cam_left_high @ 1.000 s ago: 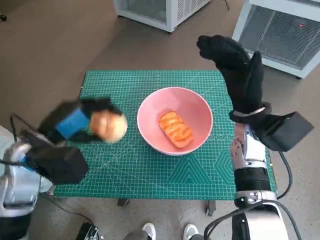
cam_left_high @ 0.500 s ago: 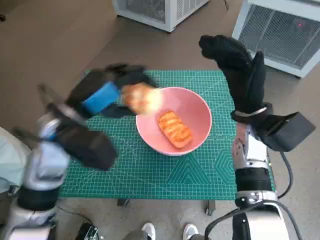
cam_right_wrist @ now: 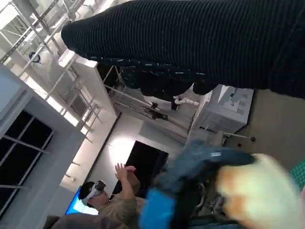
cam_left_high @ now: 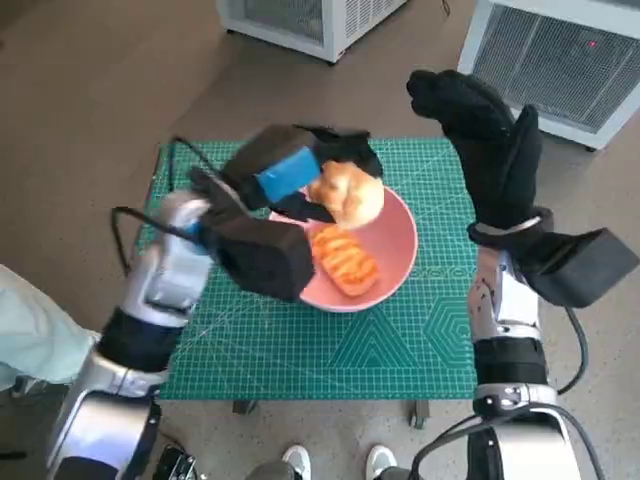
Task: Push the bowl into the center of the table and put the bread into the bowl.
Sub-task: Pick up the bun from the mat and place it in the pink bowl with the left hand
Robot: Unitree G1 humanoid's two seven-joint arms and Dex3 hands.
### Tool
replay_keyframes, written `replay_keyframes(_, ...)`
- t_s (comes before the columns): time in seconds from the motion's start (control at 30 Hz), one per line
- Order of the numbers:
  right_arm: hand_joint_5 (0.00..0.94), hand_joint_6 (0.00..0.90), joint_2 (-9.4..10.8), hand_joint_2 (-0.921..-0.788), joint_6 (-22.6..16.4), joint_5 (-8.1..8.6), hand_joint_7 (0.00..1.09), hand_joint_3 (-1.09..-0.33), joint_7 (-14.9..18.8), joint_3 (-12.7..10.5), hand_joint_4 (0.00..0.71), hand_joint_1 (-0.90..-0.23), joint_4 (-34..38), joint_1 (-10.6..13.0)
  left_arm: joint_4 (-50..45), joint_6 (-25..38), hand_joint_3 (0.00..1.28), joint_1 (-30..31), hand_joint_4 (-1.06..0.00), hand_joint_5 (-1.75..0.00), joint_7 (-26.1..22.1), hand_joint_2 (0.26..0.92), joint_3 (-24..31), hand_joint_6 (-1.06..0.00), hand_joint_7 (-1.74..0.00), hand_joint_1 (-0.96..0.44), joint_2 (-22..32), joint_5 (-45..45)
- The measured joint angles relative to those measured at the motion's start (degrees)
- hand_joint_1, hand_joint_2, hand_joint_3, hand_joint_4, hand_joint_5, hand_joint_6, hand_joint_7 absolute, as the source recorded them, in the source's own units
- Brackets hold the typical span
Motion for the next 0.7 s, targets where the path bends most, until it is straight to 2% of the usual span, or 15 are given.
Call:
replay_keyframes(0.07,0.005,0.057,0.0,-0.921,0.1,0.00,0.54,-0.724,-0.1,-0.1,0.227,-0.664,-0.4,0.2,1.5,0.1,0.13,0.0,-0.64,-1.22,0.0,0.921,-0.4,-0.53,-1.25,0.00,-0.7,0.2)
replay_keyframes(0.1,0.005,0.059,0.0,-0.921,0.2,0.00,0.54,-0.722,-0.1,-0.1,0.228,-0.666,-0.5,0.3,2.0,0.3,0.13,0.0,-0.55,-0.92,0.0,0.901,-0.6,-0.46,-1.00,-0.04,-1.0,0.3)
replay_keyframes(0.13,0.005,0.060,0.0,-0.921,0.3,-0.01,0.54,-0.721,-0.2,-0.1,0.229,-0.668,-0.7,0.4,2.5,0.8,0.10,0.0,-0.54,-0.63,-0.3,0.900,-1.0,-0.46,-0.75,-0.07,-1.2,0.4)
replay_keyframes(0.17,0.005,0.061,0.0,-0.921,0.4,-0.01,0.54,-0.720,-0.2,-0.1,0.229,-0.669,-0.9,0.6,2.8,1.4,0.09,0.0,-0.51,-0.51,-0.6,0.898,-1.2,-0.43,-0.64,-0.09,-1.4,0.5)
replay_keyframes(0.2,0.005,0.063,0.0,-0.921,0.4,-0.02,0.54,-0.719,-0.2,-0.1,0.230,-0.670,-1.0,0.8,3.0,2.1,0.06,0.0,-0.46,-0.33,-1.1,0.899,-1.6,-0.42,-0.46,-0.13,-1.6,0.7)
replay_keyframes(0.23,0.004,0.062,0.0,-0.921,0.4,-0.02,0.53,-0.718,-0.3,-0.1,0.228,-0.670,-1.2,1.0,3.1,2.9,0.04,0.0,-0.39,-0.21,-1.5,0.877,-1.9,-0.40,-0.32,-0.17,-1.8,0.9)
replay_keyframes(0.37,0.004,0.083,0.0,-0.921,0.4,-0.04,0.50,-0.712,-0.7,-0.1,0.234,-0.675,-1.6,1.5,3.2,5.8,0.02,0.0,-0.21,-0.04,-4.0,0.871,-3.1,-0.31,-0.10,-0.26,-2.0,1.8)
replay_keyframes(0.5,0.004,0.088,-0.1,-0.921,0.4,-0.04,0.49,-0.710,-1.2,-0.2,0.236,-0.676,-1.8,1.7,2.4,8.5,0.01,0.1,-0.15,-0.01,-6.3,0.869,-3.4,-0.28,-0.04,-0.32,-1.8,2.4)
replay_keyframes(0.7,0.002,0.087,0.0,-0.921,0.4,-0.06,0.48,-0.708,-1.6,-0.3,0.233,-0.670,-1.8,1.7,0.8,8.6,0.01,0.1,-0.07,0.00,-6.7,0.874,-3.4,-0.22,-0.01,-0.41,-1.1,2.6)
